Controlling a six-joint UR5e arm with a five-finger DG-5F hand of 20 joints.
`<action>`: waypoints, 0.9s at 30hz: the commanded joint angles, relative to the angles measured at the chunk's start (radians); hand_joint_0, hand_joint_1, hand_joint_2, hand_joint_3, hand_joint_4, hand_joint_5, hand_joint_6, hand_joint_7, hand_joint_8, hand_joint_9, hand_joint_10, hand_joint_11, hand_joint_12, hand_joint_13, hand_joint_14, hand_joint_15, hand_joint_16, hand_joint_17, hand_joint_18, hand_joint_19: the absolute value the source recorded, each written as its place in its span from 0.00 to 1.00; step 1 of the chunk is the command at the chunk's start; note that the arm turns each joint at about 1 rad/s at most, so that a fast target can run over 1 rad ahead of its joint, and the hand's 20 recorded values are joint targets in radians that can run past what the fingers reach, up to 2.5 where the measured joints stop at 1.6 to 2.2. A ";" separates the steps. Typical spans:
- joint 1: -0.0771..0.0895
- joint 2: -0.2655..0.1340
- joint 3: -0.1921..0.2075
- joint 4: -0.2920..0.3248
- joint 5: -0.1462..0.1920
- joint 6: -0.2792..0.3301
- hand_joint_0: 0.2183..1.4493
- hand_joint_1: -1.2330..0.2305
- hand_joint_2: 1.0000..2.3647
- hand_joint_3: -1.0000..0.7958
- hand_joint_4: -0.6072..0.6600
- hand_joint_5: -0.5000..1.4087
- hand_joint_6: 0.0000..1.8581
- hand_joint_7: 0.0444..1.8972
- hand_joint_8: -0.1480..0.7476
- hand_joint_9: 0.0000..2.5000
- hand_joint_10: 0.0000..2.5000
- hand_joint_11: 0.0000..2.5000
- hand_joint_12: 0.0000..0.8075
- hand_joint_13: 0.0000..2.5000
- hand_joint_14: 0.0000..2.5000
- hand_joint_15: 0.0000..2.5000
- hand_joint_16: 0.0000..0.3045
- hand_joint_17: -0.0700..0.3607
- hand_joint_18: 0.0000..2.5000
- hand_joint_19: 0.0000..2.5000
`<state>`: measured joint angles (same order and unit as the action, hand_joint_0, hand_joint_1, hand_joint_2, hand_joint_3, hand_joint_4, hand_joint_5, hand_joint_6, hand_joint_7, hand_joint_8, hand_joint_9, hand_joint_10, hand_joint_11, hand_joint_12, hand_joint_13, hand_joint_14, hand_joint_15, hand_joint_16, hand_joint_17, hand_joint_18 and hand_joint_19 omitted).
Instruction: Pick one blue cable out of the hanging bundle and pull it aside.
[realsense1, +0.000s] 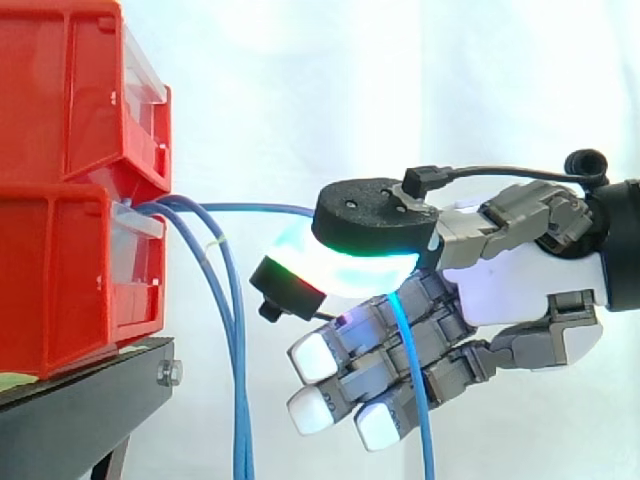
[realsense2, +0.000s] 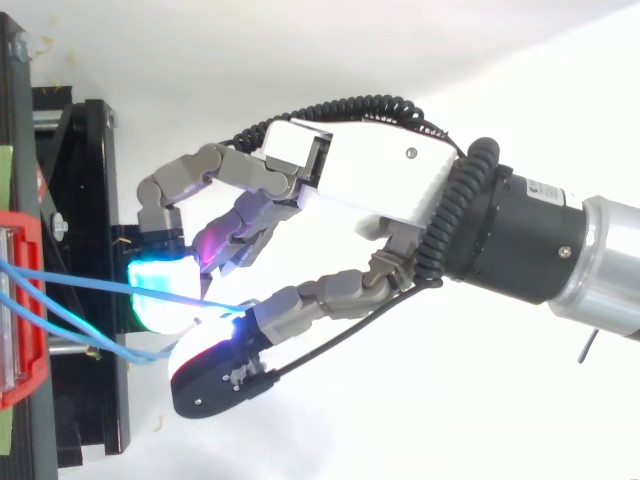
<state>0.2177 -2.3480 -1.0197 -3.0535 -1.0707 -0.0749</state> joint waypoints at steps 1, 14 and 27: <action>0.000 0.004 0.000 -0.001 0.000 0.000 0.29 0.16 0.00 0.28 0.48 0.20 0.49 0.60 0.49 0.38 0.01 0.21 0.41 0.34 0.01 0.17 0.15 0.40 0.37 0.17; -0.001 0.006 0.001 -0.004 0.002 0.000 0.11 0.40 0.00 0.28 0.55 0.21 0.45 0.48 0.58 0.38 0.00 0.20 0.54 0.34 0.00 0.17 0.22 0.51 0.41 0.16; 0.000 0.021 0.001 -0.024 0.002 0.000 0.29 0.33 0.01 0.33 0.50 0.20 0.45 0.61 0.51 0.38 0.01 0.21 0.45 0.31 0.01 0.18 0.16 0.42 0.35 0.20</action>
<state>0.2178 -2.3299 -1.0188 -3.0701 -1.0698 -0.0760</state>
